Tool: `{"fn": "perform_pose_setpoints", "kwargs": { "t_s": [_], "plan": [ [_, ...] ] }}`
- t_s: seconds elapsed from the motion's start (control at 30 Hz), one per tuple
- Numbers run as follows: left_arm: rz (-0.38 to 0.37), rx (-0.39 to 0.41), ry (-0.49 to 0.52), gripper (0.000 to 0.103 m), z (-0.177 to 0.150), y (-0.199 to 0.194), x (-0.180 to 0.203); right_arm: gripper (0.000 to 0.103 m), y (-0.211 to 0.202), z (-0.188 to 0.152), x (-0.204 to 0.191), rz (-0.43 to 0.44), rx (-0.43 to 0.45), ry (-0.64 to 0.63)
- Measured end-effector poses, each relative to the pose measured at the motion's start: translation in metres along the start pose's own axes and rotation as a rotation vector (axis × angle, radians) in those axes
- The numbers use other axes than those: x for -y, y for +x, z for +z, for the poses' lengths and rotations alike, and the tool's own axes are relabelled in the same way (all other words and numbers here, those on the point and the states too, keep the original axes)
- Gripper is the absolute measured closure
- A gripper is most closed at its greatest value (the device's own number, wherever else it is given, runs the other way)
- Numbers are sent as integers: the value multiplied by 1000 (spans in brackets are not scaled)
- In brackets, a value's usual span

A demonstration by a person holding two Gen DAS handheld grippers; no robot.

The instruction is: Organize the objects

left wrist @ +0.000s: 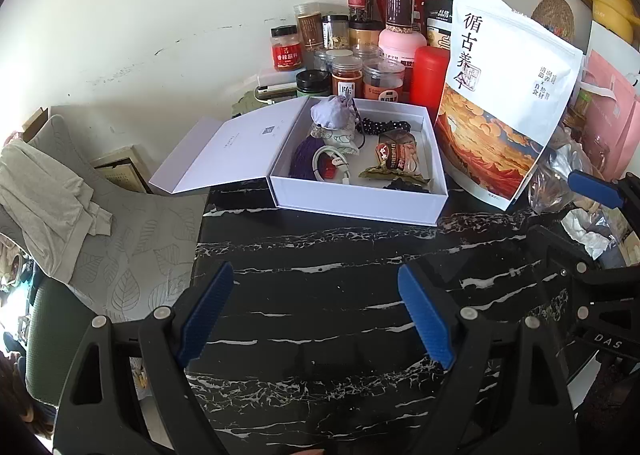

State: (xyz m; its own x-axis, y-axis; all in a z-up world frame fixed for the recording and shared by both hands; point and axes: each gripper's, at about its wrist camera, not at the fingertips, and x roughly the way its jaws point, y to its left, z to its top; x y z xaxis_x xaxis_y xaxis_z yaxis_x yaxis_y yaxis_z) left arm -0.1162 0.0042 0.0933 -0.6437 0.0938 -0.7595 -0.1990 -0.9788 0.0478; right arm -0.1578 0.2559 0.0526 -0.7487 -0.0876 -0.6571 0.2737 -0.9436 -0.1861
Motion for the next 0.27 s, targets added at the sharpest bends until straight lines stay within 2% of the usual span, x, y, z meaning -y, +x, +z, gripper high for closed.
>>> {"fn": "perform_pose_setpoints", "kwargs": {
  "t_s": [0.27],
  "plan": [
    [-1, -25, -2, 19, -3, 10, 1, 25, 8, -5, 9, -15, 16, 76]
  ]
}}
